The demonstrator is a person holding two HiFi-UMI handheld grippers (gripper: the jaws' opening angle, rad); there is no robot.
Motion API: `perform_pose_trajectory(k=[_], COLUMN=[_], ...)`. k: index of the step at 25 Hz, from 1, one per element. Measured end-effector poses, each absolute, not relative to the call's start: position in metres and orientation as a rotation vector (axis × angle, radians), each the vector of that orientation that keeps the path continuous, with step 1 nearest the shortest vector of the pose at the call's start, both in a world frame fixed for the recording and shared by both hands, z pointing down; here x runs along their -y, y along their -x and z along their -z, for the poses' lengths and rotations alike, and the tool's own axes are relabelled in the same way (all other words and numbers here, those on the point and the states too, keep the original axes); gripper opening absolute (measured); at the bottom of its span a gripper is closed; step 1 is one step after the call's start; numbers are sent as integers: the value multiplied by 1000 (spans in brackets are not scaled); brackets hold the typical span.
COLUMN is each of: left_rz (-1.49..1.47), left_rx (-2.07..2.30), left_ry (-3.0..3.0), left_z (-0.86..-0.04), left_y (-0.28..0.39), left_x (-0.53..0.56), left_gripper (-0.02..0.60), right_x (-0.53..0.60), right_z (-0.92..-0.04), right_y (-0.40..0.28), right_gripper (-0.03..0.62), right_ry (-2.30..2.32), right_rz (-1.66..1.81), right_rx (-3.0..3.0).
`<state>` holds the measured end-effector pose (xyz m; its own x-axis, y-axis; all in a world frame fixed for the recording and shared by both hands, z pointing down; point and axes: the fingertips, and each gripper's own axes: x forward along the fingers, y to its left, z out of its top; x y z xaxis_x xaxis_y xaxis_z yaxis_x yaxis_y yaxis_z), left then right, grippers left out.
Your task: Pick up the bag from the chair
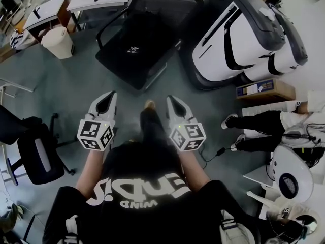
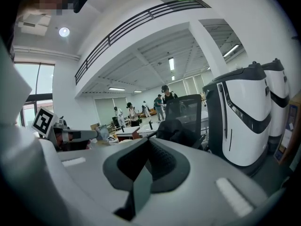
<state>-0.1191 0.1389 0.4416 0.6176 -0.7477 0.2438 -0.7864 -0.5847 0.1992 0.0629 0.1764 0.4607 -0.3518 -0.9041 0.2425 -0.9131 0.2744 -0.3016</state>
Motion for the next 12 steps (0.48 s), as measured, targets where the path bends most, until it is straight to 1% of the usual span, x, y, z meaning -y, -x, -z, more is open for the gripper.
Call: perform_pose_trajectory(k=[12], left_rz=[-217], left_rx=[1287], left_ry=[-2521], left_z=[-436], left_y=[111], left_x=[-18], left_gripper=[2], right_x=[-49], right_z=[-455], right_y=[-68], right_gripper=[3], right_ry=[-1708], right_rz=[-647], right_rx=[2513])
